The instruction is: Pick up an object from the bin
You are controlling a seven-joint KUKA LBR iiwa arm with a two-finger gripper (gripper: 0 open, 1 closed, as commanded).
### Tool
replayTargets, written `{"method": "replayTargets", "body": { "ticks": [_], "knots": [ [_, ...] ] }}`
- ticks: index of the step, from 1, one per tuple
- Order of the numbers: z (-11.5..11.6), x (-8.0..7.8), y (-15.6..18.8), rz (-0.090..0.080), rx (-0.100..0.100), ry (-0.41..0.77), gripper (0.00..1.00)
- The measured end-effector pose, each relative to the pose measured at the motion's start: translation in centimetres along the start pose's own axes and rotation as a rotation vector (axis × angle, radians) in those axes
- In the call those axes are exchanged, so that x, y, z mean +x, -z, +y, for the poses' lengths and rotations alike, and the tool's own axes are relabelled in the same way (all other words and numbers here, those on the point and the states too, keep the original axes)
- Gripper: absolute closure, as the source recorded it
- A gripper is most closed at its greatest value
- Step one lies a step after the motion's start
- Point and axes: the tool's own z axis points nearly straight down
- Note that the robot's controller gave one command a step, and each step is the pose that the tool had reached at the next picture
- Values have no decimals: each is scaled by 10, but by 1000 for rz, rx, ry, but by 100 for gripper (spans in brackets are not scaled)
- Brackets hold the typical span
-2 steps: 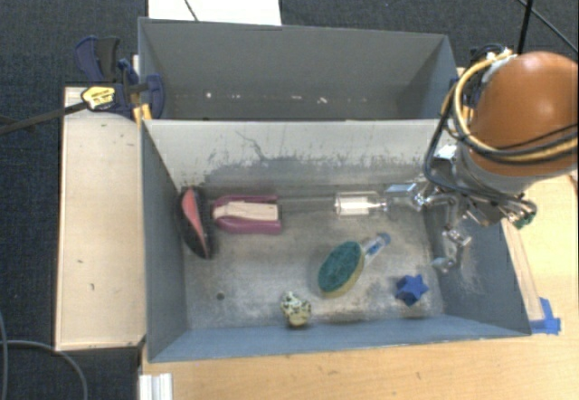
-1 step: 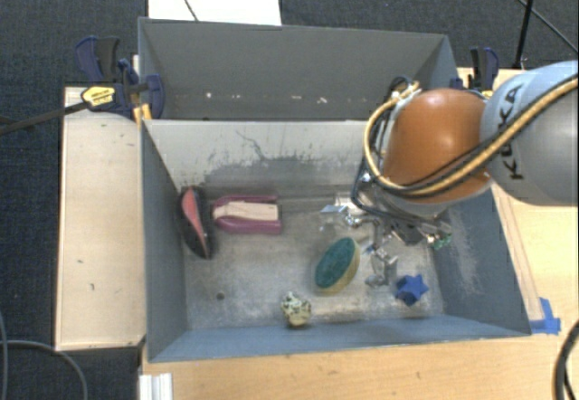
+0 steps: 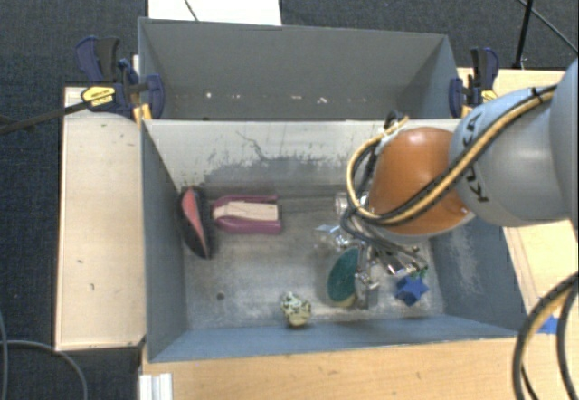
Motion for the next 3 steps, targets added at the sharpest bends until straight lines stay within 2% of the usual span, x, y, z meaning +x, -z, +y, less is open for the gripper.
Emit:
{"method": "replayTargets", "body": {
  "ticks": [1,2,3],
  "knots": [
    [-1,-1,2,-3,2,1,100],
    [15,8,128,-8,6,529,100],
    [-7,-10,253,-6,9,1119,100]
  ]
}}
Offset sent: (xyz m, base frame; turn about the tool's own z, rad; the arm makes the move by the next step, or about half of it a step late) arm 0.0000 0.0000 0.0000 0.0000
